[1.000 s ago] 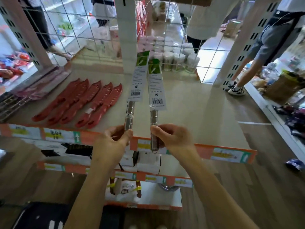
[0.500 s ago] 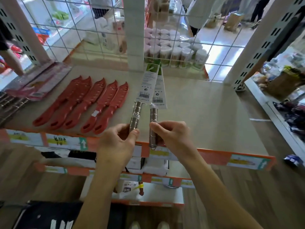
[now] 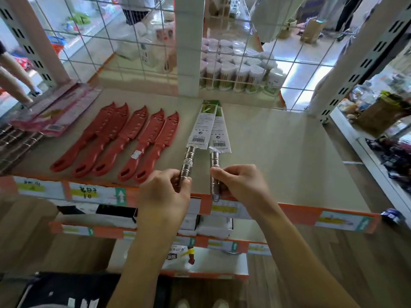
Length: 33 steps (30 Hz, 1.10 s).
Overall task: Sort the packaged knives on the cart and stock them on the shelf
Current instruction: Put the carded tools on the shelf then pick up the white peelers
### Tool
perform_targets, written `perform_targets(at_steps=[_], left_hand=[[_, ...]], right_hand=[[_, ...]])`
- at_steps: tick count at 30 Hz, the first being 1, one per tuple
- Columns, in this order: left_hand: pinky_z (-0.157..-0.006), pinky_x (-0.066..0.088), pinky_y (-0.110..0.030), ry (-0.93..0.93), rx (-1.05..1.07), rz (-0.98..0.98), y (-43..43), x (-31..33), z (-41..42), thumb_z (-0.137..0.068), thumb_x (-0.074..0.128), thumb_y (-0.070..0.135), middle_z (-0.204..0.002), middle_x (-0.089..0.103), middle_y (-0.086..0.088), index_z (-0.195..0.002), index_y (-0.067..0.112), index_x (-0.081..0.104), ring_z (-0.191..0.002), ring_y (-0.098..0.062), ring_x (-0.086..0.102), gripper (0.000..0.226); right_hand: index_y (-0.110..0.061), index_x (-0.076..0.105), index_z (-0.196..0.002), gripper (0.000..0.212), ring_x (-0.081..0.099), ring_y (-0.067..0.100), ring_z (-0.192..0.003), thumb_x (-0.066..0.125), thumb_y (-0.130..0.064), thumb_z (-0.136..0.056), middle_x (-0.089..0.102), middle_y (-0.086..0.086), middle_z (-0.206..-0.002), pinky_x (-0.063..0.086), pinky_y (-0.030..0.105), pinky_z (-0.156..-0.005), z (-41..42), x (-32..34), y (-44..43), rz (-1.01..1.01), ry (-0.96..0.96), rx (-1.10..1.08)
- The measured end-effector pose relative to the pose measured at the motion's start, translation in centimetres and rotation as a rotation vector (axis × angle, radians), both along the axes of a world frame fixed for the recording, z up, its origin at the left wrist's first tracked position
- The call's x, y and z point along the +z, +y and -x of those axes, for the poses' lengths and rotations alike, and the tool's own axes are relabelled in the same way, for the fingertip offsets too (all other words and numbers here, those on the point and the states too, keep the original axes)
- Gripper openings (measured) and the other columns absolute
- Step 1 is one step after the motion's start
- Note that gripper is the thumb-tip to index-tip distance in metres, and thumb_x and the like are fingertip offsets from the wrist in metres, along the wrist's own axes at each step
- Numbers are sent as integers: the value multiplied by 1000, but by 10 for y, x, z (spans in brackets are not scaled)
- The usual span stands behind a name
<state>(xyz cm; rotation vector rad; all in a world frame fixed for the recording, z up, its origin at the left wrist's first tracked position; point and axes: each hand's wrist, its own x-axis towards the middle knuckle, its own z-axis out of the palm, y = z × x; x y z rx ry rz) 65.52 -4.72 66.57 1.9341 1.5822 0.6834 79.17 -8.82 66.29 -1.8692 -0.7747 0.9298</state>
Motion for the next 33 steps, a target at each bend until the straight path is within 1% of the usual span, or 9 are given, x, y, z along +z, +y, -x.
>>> perform_targets(at_steps=[4,6,10,16,18,21,27,30,33], left_hand=[[-82,42,-24,75,-54,15,3,1,-3,-87,60,31,-106,65,-8,-111,13,65,-92,-21,59,31],[-82,43,-25,80,-71,13,4,1,-3,-86,61,30,-104,67,-7,-111,13,65,-93,-21,61,31],[-79,43,-24,79,-86,-9,5,2,-2,-85,62,32,-104,67,-6,-114,14,63,-93,-21,62,34],[-79,47,-27,104,-129,-20,8,3,-5,-86,61,33,-103,70,-4,-118,17,60,-95,-20,64,36],[-75,45,-24,105,-138,-27,10,2,-6,-86,61,33,-102,71,-3,-116,17,62,-93,-18,65,34],[-69,40,-21,114,-151,-55,10,2,-8,-86,60,34,-98,71,-1,-116,20,61,-89,-16,64,33],[-78,44,-24,90,-180,-111,8,-1,-9,-90,54,28,-108,68,-4,-127,28,55,-94,-19,64,37],[-72,37,-21,94,-169,-122,8,-5,-8,-90,54,26,-107,63,-4,-128,29,54,-92,-19,61,38],[-73,36,-21,88,-165,-124,9,-6,-8,-89,56,28,-108,63,-4,-129,29,53,-94,-19,61,40]], right_hand=[[-11,71,-69,22,56,3,-42,71,-30,-80,63,-4,-51,52,16,-49,-2,5,3,73,94,28],[-12,71,-70,20,55,2,-40,71,-29,-80,62,-5,-50,49,14,-47,-2,6,4,91,115,31],[-12,69,-73,17,55,2,-43,71,-27,-80,62,-3,-56,49,13,-47,-2,7,4,87,122,29],[-15,68,-73,12,53,1,-38,71,-23,-81,60,-5,-50,48,14,-45,-1,9,7,104,142,39],[-13,68,-74,11,53,2,-39,71,-22,-81,60,-2,-54,49,15,-45,-1,9,7,97,151,25],[-15,66,-68,15,52,3,-40,71,-20,-81,59,-1,-56,48,15,-45,2,8,7,53,109,-10],[-14,63,-62,22,53,4,-44,66,-18,-84,58,1,-57,45,13,-44,9,3,6,-4,30,-44],[-16,62,-62,22,55,3,-43,66,-18,-84,59,0,-57,50,15,-48,9,3,5,-15,8,-27],[-17,63,-64,21,57,5,-46,67,-21,-84,61,-2,-56,56,24,-57,9,3,7,-20,-32,2]])
